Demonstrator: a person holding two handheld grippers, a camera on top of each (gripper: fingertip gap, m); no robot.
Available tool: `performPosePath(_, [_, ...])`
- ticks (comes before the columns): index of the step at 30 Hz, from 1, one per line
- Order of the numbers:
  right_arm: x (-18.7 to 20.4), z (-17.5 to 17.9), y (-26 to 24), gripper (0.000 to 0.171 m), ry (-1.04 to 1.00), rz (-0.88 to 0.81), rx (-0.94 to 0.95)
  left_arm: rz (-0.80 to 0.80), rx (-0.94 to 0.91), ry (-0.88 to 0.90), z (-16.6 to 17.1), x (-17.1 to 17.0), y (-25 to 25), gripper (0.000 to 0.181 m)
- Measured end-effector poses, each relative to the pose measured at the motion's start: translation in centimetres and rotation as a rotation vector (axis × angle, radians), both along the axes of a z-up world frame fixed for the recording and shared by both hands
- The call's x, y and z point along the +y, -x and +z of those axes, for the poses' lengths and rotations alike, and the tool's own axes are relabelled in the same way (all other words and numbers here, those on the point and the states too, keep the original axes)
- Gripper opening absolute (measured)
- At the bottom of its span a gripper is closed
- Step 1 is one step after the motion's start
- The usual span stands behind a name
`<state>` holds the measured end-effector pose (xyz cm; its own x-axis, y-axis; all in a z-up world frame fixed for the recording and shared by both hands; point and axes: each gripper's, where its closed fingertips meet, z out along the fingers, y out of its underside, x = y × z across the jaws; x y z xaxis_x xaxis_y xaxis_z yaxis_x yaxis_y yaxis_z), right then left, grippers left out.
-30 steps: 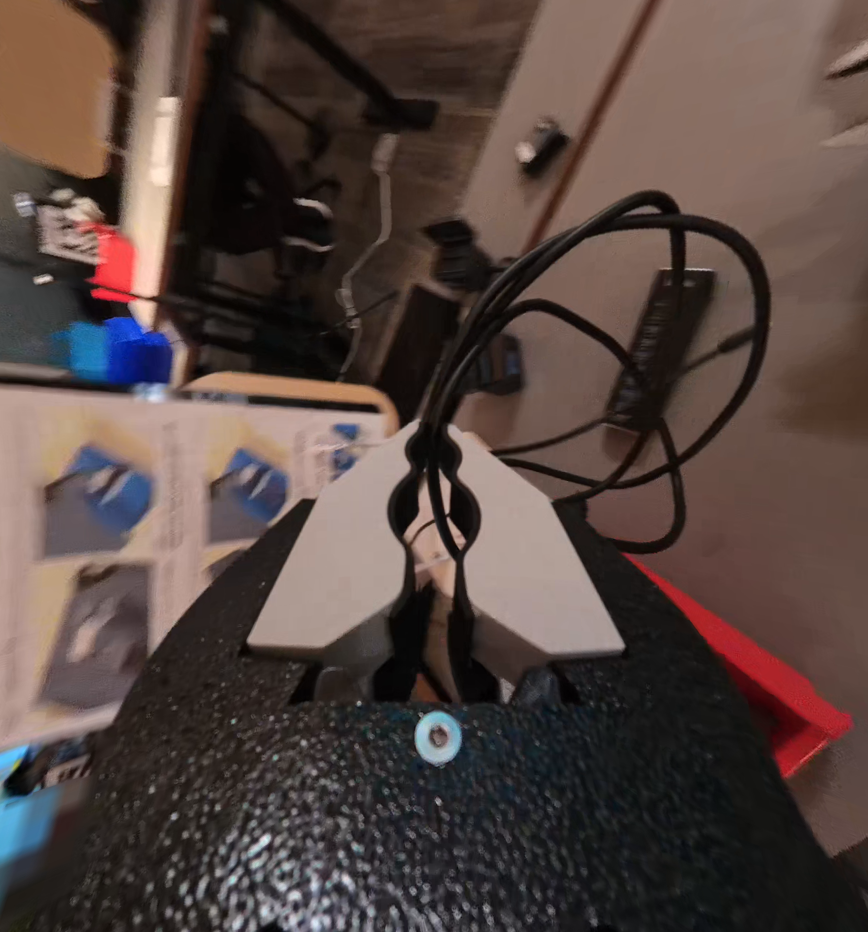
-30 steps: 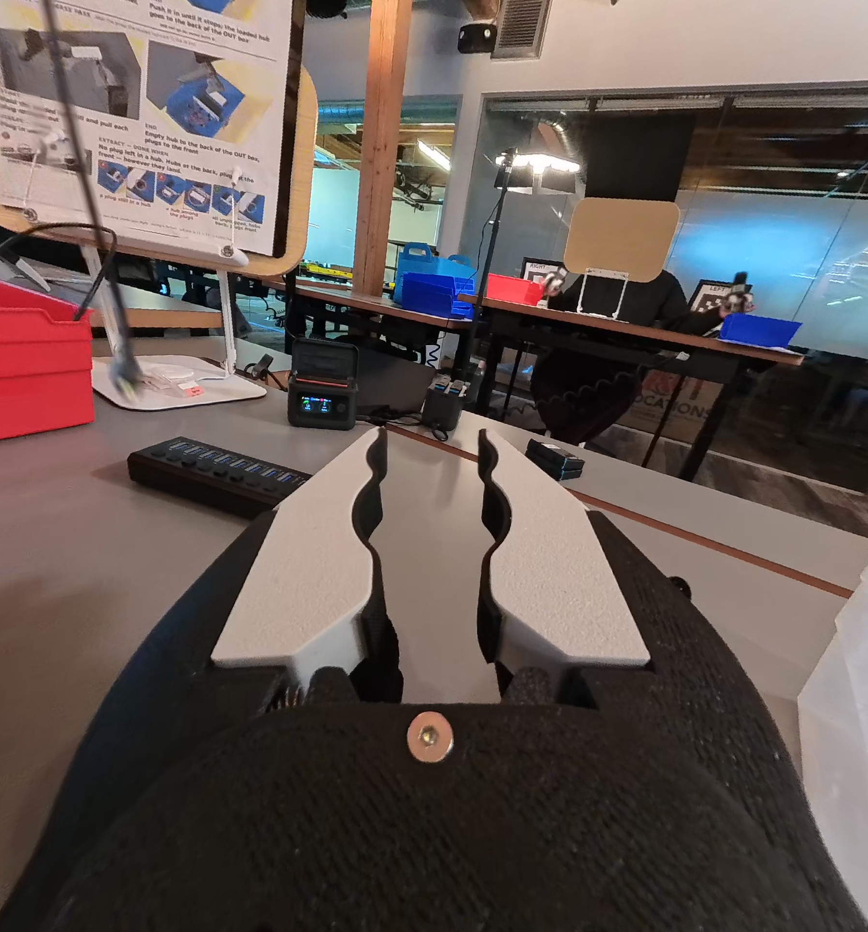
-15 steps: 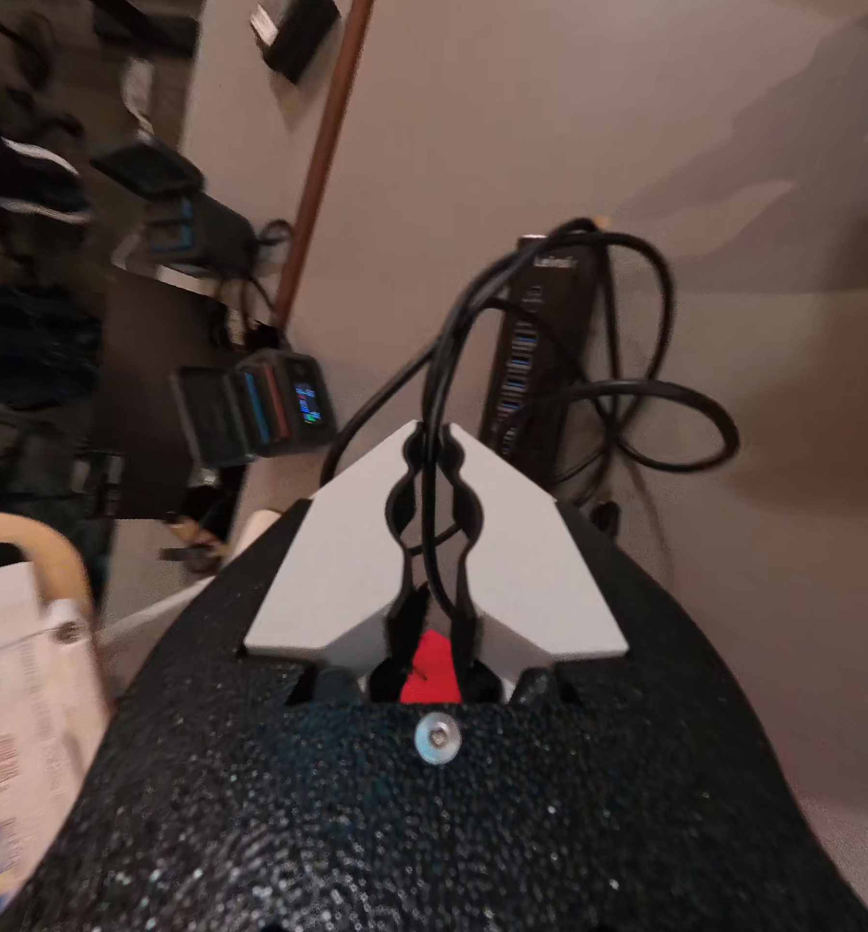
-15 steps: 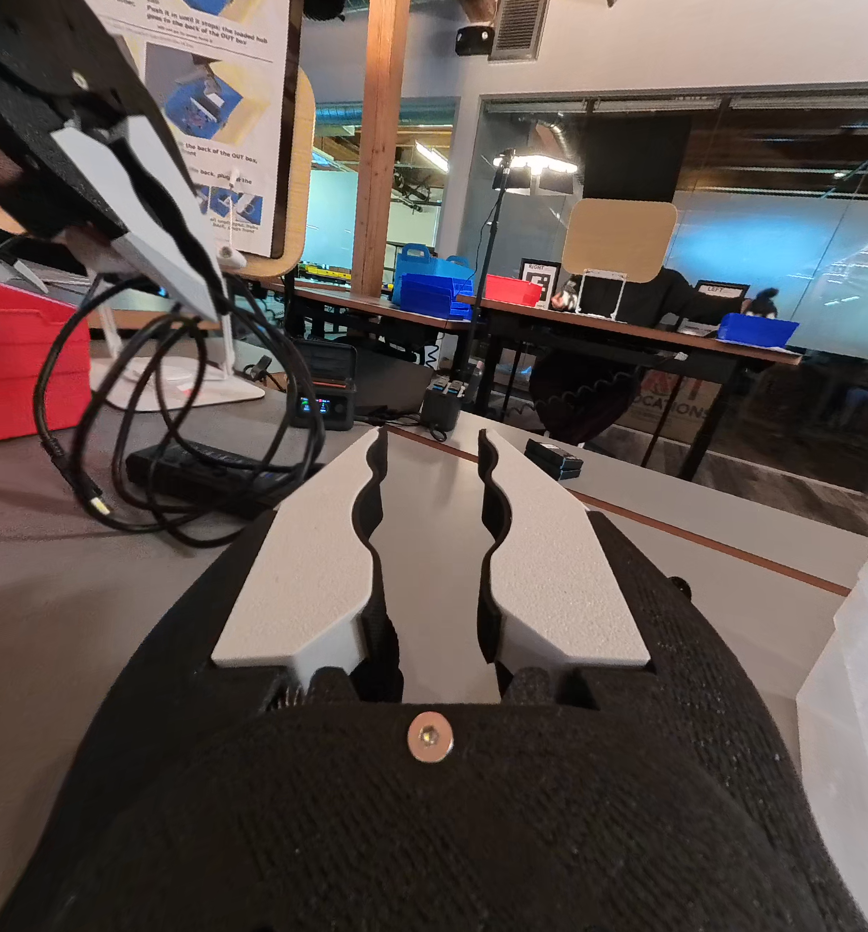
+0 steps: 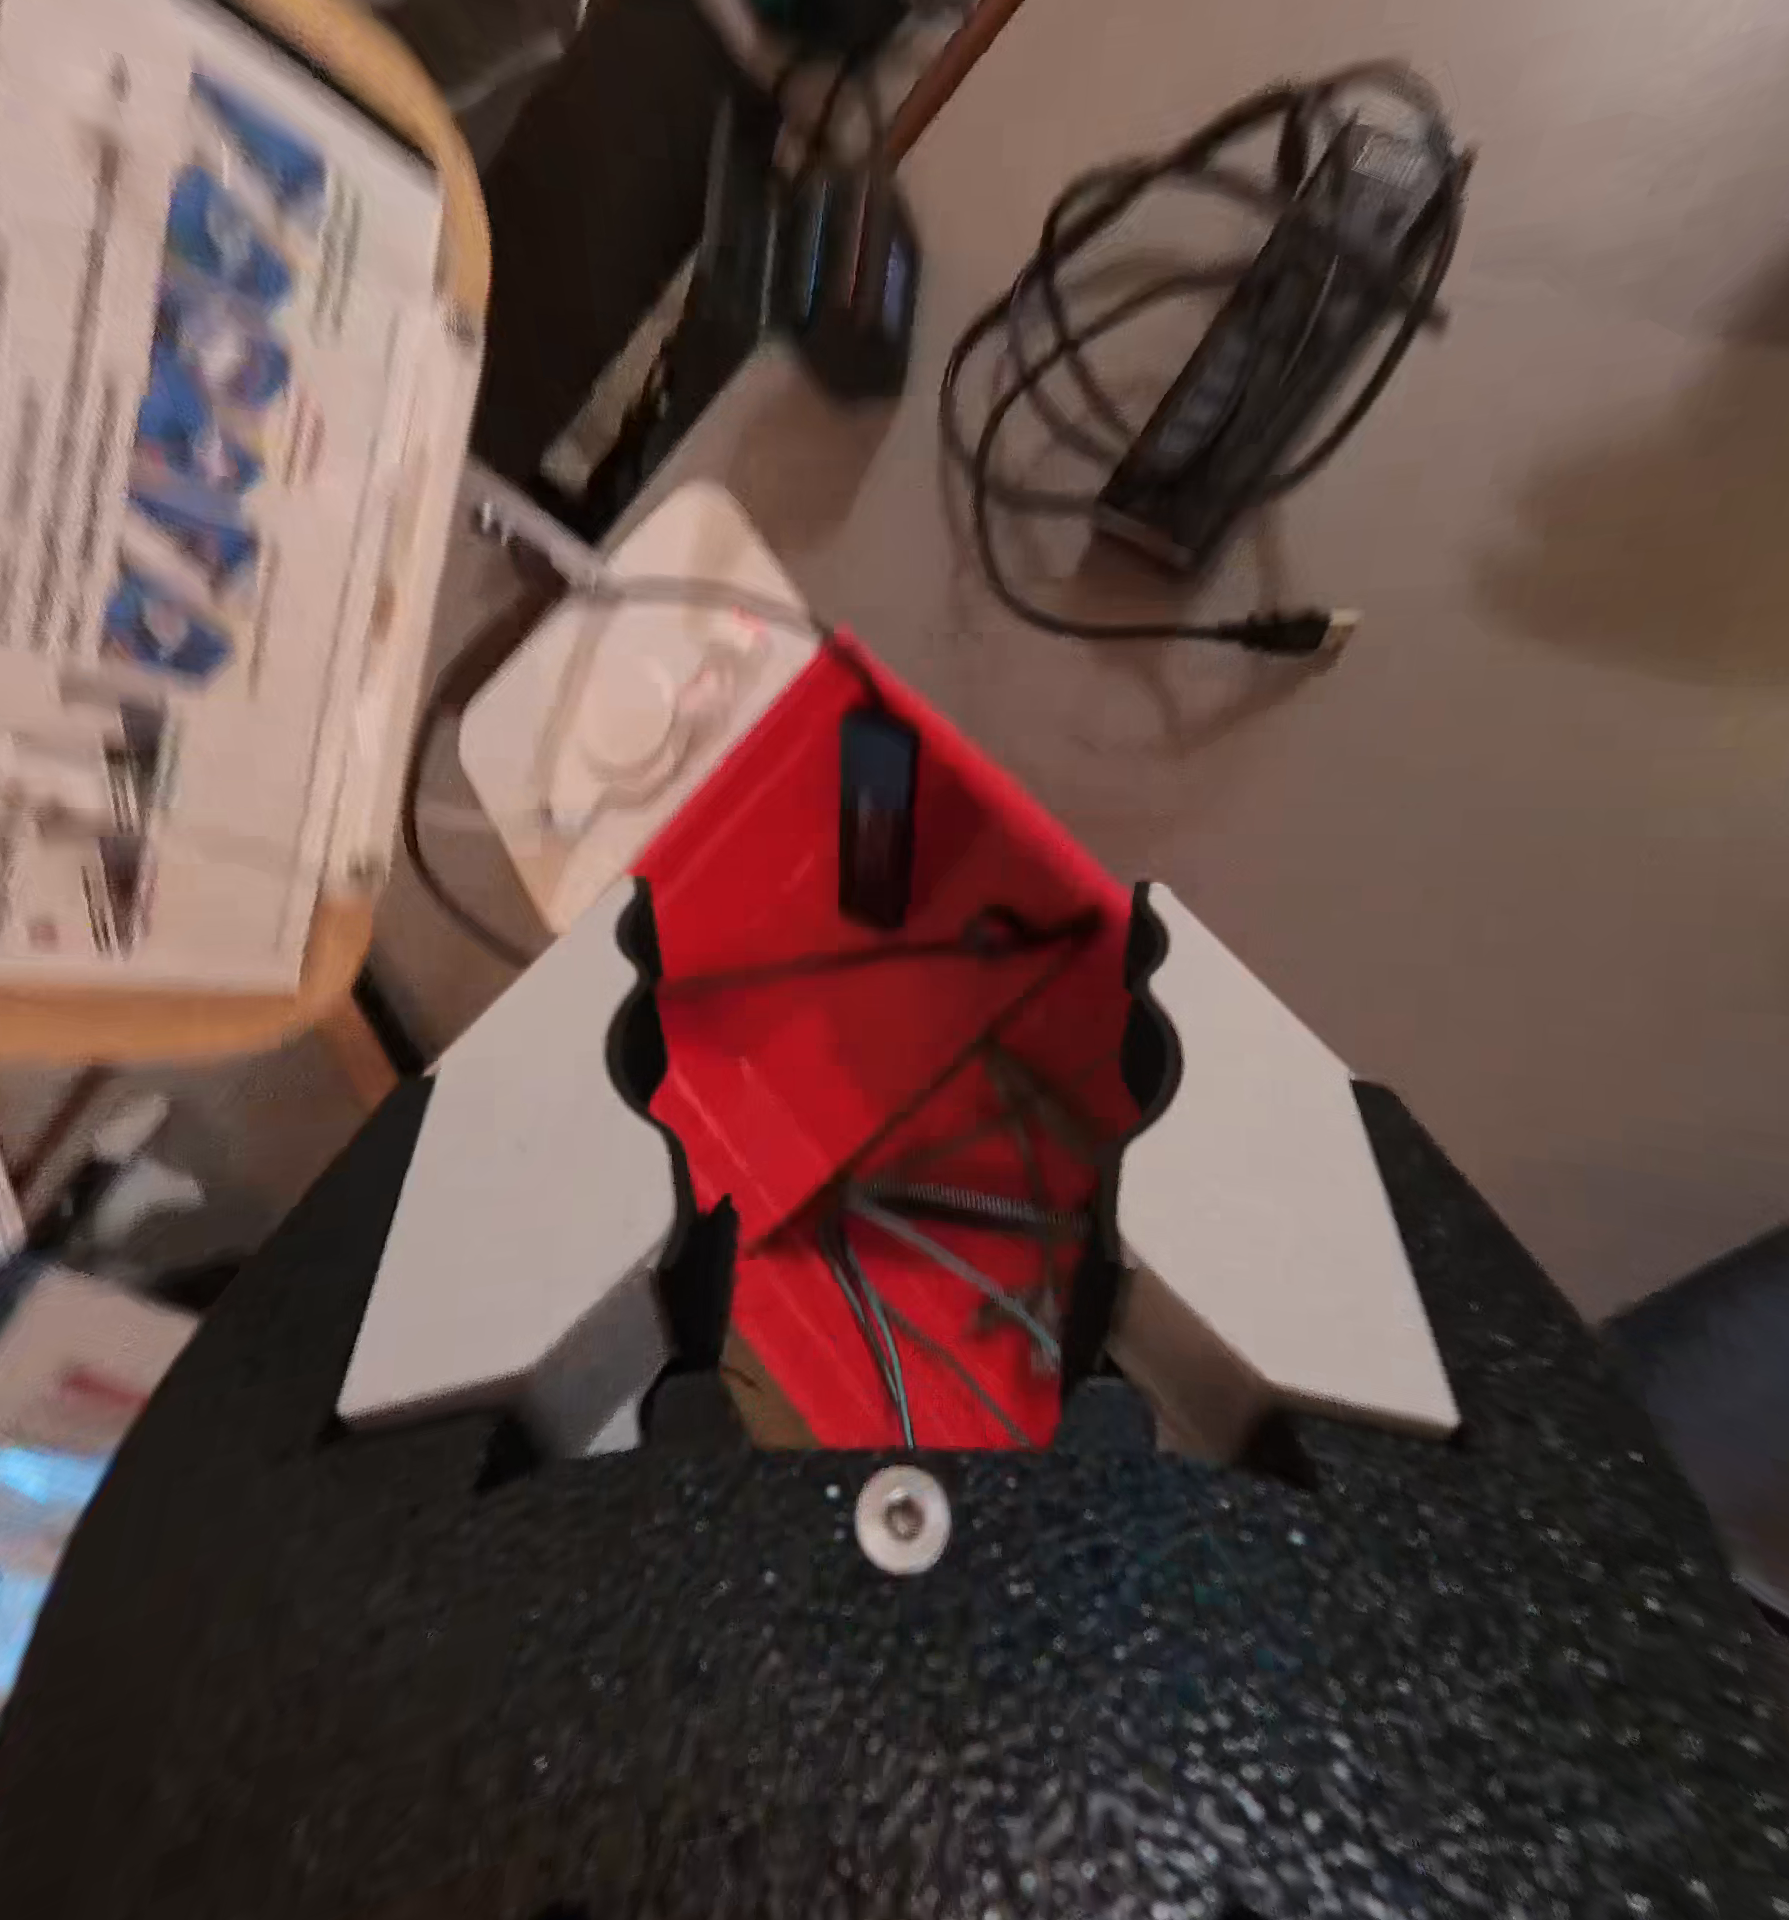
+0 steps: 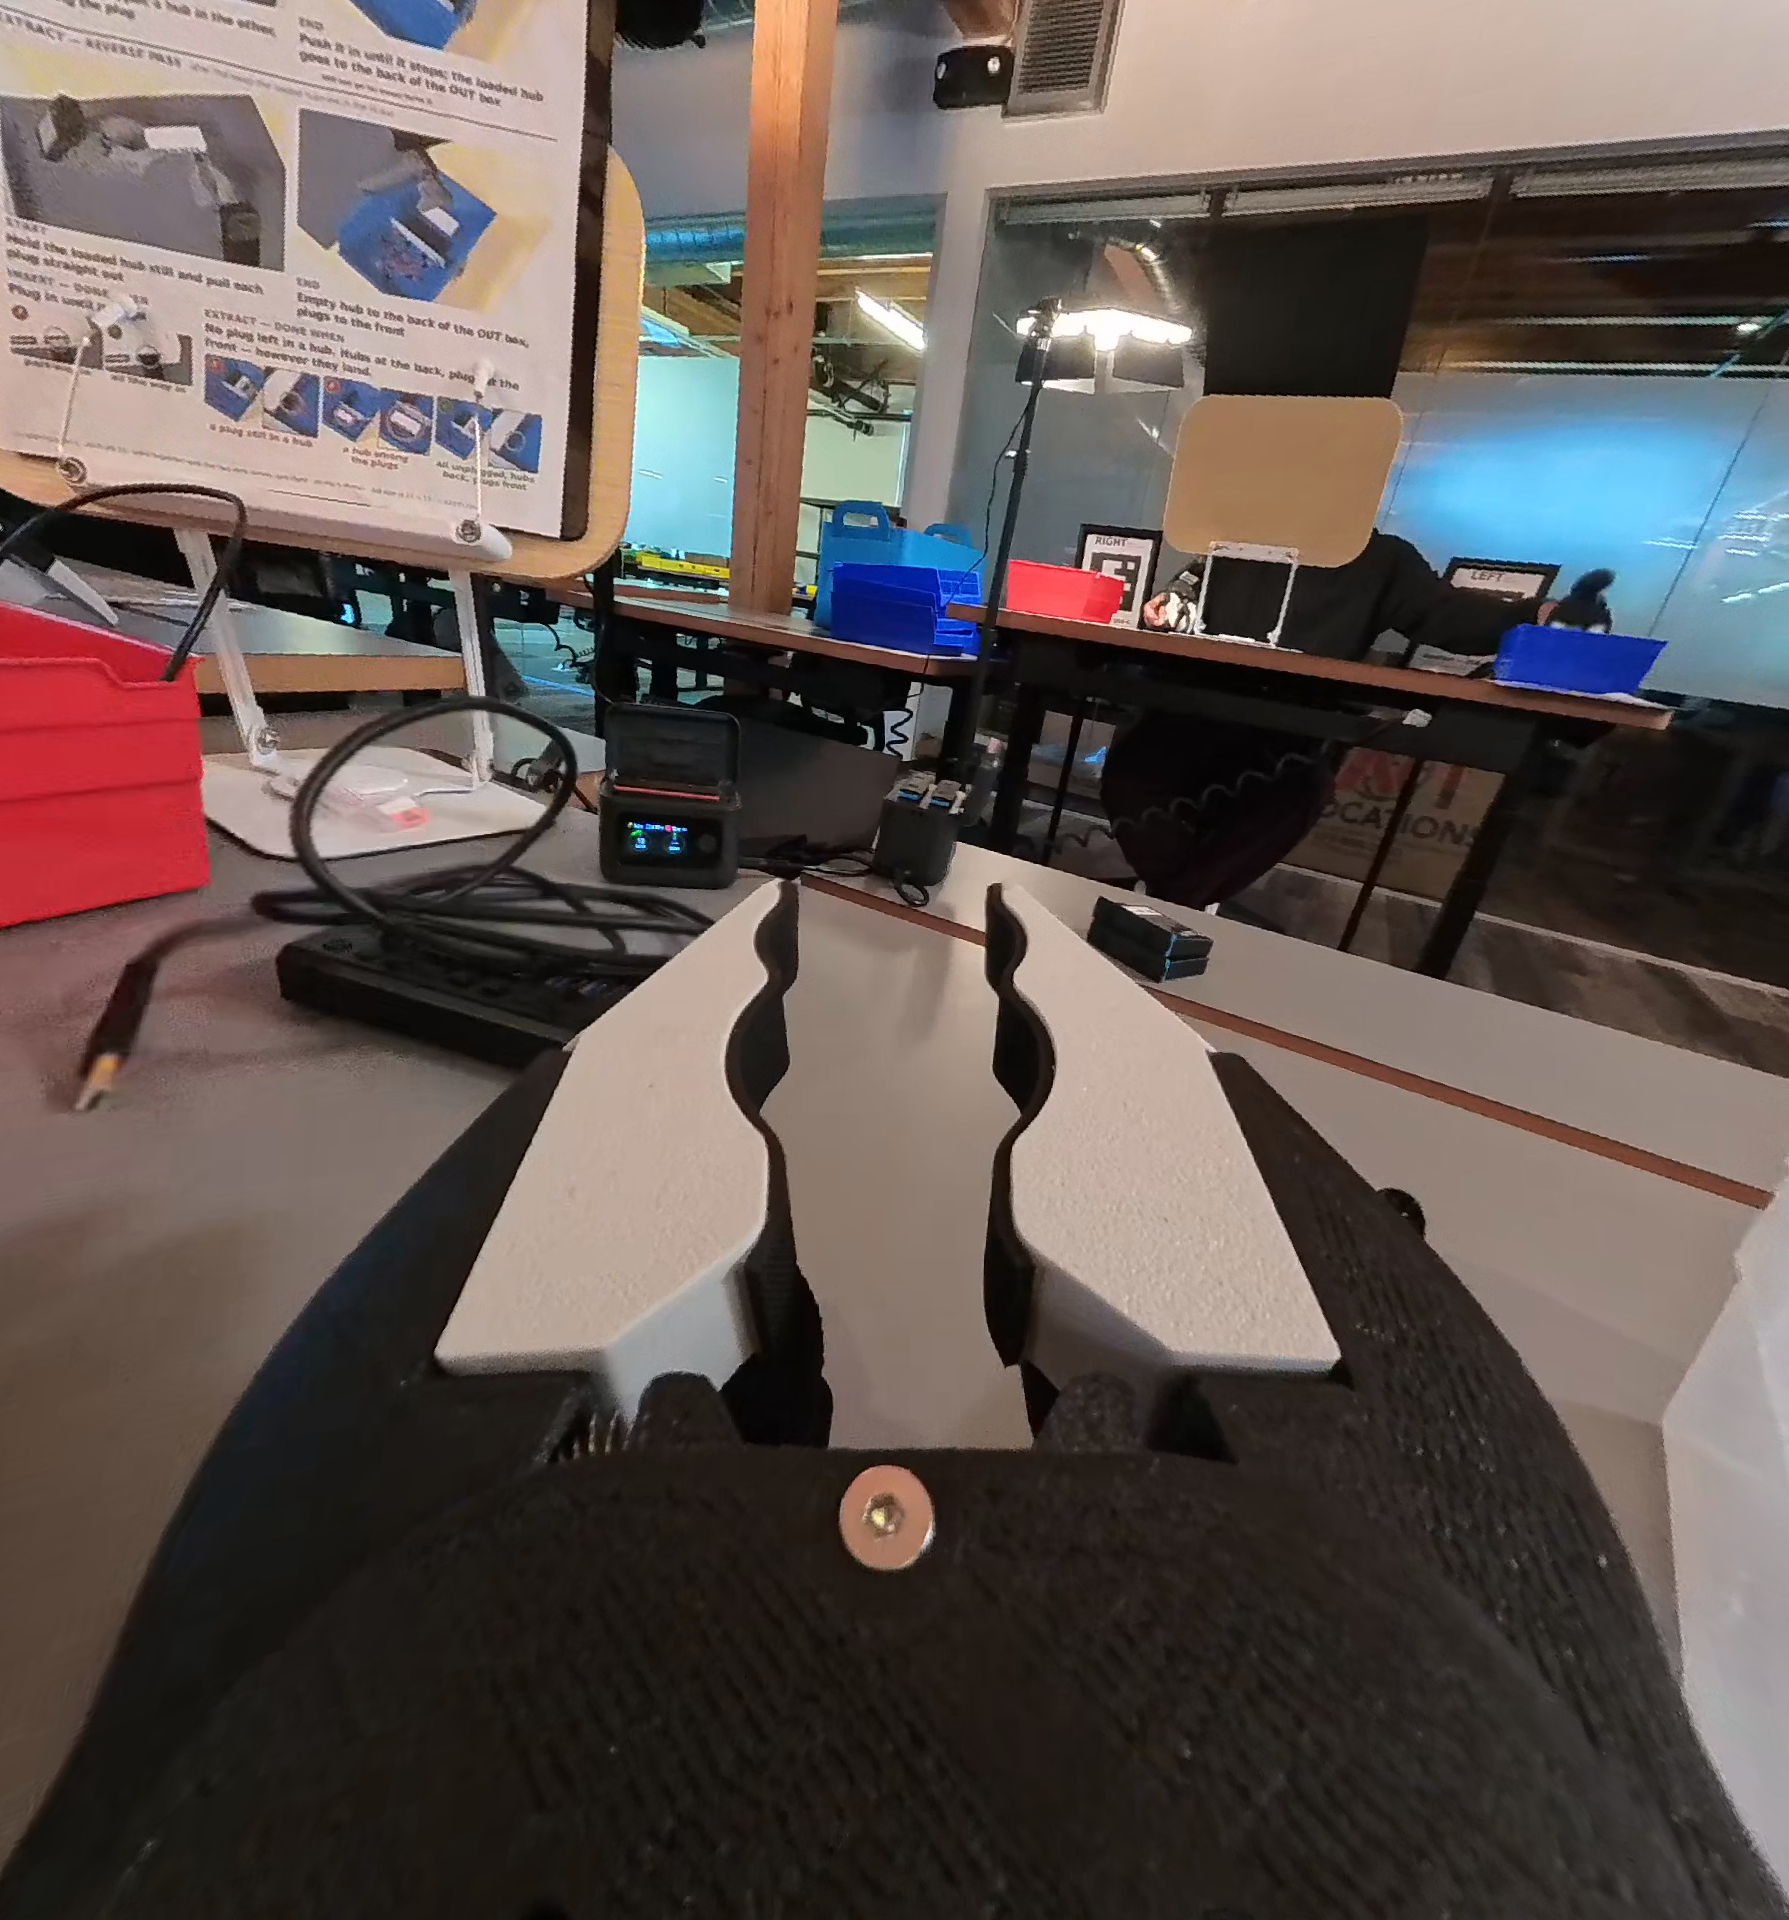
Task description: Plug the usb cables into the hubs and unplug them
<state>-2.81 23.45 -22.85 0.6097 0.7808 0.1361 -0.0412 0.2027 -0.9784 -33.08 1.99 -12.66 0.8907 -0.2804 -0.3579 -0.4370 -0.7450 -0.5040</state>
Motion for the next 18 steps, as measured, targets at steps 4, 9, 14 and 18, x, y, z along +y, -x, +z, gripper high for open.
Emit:
performPosePath(4, [-0.3,-0.1,0.5,0.034,-0.01,0.01,-0.018,0.188,-0.01,0.121,-3.9,-7.2,3.3,0.084])
performPosePath(9, [-0.4,-0.2,0.6,0.034,-0.011,0.014,-0.025,0.278,0.1,0.236,-9.4,-11.5,7.0,0.081])
performPosePath(14, [-0.2,-0.2,0.2,0.034,0.006,0.008,-0.013,0.272,0.066,0.342,-14.8,-12.7,7.3,0.081])
performPosePath(18, [-0.2,-0.2,0.1,0.034,0.009,0.007,-0.01,0.296,0.115,0.421,-17.1,-13.4,7.7,0.077])
